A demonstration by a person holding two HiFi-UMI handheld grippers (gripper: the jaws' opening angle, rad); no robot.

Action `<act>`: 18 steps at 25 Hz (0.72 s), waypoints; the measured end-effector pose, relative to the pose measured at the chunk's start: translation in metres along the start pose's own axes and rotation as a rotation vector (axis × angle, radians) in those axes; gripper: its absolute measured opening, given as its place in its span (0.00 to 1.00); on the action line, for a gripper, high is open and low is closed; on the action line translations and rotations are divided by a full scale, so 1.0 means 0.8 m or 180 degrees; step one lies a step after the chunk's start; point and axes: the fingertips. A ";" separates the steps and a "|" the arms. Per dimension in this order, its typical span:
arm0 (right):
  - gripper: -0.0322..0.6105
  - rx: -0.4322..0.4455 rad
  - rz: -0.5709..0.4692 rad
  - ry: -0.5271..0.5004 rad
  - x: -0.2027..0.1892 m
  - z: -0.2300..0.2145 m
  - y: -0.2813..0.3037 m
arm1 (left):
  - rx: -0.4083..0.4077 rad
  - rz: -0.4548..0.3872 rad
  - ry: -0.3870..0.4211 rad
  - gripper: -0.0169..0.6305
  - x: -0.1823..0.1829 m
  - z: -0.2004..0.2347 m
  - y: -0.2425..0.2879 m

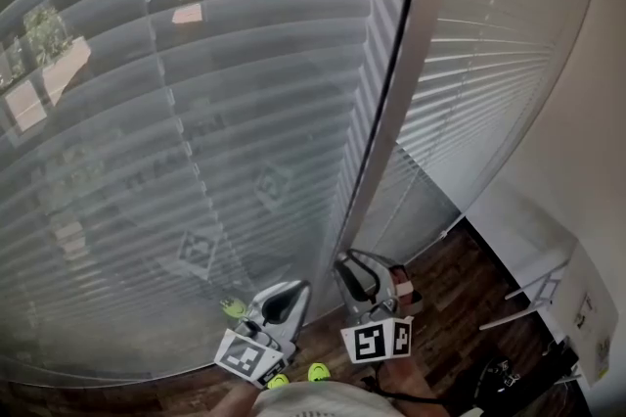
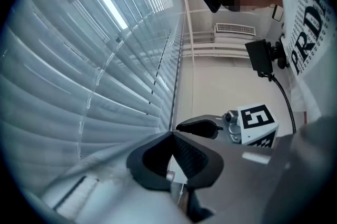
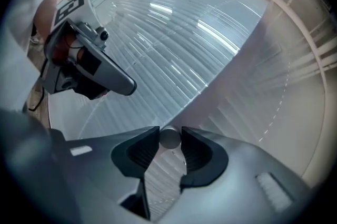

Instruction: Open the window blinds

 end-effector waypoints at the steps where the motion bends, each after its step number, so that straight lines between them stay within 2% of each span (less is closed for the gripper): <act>1: 0.24 0.0006 0.0015 -0.0032 0.000 0.000 0.002 | 0.0007 0.0005 -0.0007 0.01 0.000 0.001 0.000; 6: 0.24 -0.0008 0.0043 -0.0068 -0.002 -0.001 0.005 | -0.0044 0.0005 0.0012 0.01 -0.001 -0.001 0.000; 18: 0.24 -0.0044 -0.0046 0.0232 -0.002 -0.003 0.005 | -0.0036 -0.0016 0.0014 0.01 -0.002 0.000 -0.002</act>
Point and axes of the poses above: the fingertips, and each gripper's own axes: y forward along the fingers, z to its left, x out of its top, and after that the axes turned 13 degrees about -y, right-handed
